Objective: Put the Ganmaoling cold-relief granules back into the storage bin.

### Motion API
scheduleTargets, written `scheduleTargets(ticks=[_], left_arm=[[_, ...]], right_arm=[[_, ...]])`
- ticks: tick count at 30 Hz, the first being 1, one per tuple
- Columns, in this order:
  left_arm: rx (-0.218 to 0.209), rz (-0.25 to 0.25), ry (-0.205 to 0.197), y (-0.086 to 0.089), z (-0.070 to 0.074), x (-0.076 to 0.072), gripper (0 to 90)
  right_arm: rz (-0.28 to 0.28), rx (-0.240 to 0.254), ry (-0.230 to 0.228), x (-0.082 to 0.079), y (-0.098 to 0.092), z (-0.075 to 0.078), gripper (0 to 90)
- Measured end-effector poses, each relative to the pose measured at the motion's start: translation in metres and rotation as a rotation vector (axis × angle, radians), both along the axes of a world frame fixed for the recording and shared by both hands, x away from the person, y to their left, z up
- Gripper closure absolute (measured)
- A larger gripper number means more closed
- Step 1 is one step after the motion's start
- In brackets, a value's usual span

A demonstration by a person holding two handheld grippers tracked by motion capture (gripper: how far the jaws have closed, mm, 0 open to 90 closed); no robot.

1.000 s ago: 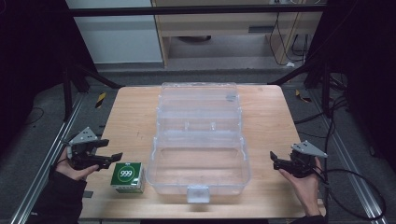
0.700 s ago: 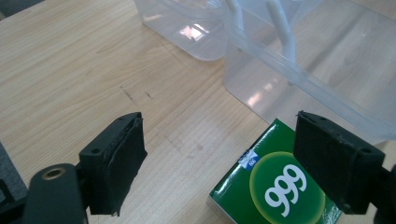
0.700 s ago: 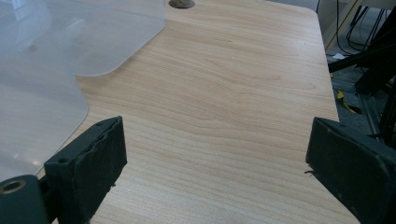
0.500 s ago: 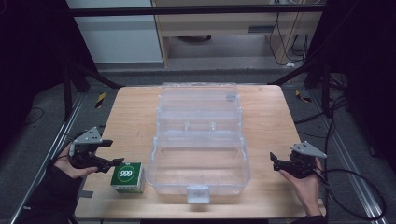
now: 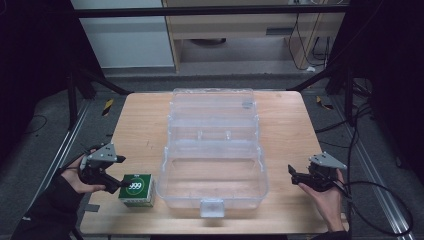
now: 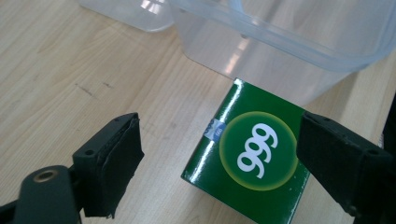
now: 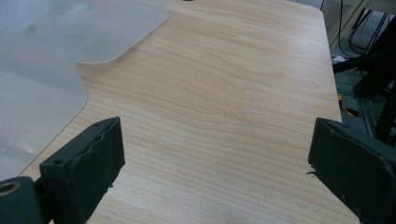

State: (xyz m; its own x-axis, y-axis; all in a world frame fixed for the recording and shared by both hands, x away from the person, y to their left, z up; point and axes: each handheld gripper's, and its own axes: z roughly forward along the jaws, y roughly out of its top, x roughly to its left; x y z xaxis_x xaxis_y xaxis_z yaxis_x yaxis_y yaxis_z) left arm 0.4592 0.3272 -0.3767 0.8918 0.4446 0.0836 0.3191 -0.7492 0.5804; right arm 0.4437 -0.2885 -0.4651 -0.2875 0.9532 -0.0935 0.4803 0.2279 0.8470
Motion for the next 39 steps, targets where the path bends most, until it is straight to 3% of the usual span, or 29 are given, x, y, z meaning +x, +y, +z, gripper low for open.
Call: scheduleTargets(ticks=[19, 39], left_arm=[[0.106, -0.138, 0.028, -0.016, -0.01, -0.005, 9.9], [0.189, -0.22, 0.069, -0.031, -0.028, -0.001, 4.1]], right_arm=[[0.02, -0.032, 0.023, 0.001, 0.003, -0.005, 3.3], [0.034, -0.061, 0.047, 0.002, 0.005, -0.009, 1.7]])
